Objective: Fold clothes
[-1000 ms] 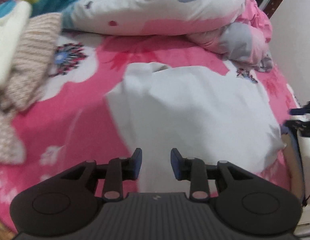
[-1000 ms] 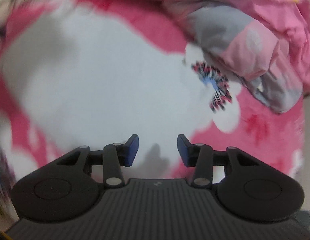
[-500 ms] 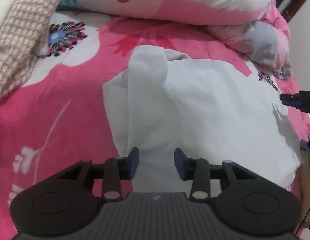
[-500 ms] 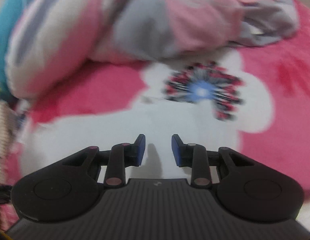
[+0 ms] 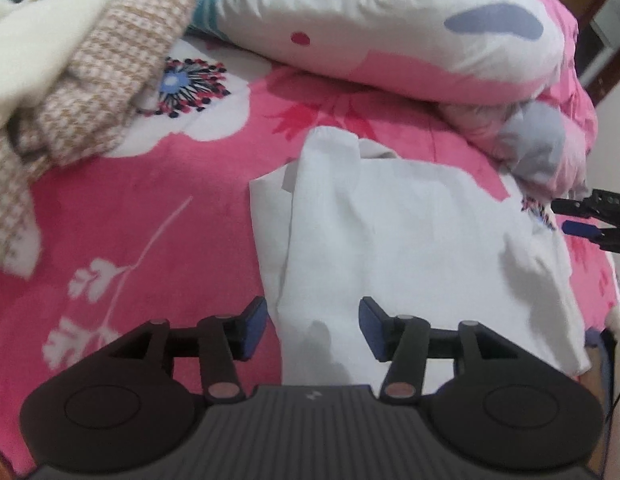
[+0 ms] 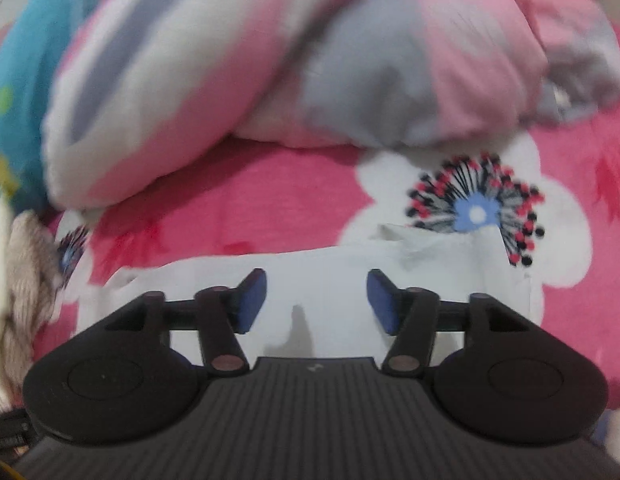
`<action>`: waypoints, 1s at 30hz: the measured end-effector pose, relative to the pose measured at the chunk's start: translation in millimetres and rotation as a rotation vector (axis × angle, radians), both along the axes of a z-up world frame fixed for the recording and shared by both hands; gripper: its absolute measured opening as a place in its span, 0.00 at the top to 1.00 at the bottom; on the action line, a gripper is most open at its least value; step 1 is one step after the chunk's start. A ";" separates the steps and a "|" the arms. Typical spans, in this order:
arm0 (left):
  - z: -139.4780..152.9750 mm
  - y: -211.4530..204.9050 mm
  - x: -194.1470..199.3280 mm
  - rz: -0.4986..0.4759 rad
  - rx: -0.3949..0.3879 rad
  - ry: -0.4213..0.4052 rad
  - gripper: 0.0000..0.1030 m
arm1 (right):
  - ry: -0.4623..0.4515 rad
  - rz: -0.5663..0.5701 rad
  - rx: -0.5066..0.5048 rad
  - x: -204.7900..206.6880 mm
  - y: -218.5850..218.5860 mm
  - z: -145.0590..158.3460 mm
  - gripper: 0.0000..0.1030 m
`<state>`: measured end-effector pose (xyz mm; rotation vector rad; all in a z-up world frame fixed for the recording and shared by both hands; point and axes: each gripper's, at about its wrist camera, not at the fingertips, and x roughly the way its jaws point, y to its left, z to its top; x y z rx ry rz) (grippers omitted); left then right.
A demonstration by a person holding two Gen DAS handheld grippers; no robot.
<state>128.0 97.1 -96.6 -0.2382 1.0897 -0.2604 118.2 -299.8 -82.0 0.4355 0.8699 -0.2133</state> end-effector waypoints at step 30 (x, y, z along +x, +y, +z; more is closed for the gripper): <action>16.0 -20.7 -83.9 0.095 -0.013 -0.042 0.14 | -0.134 0.113 -0.186 -44.1 95.1 50.3 0.01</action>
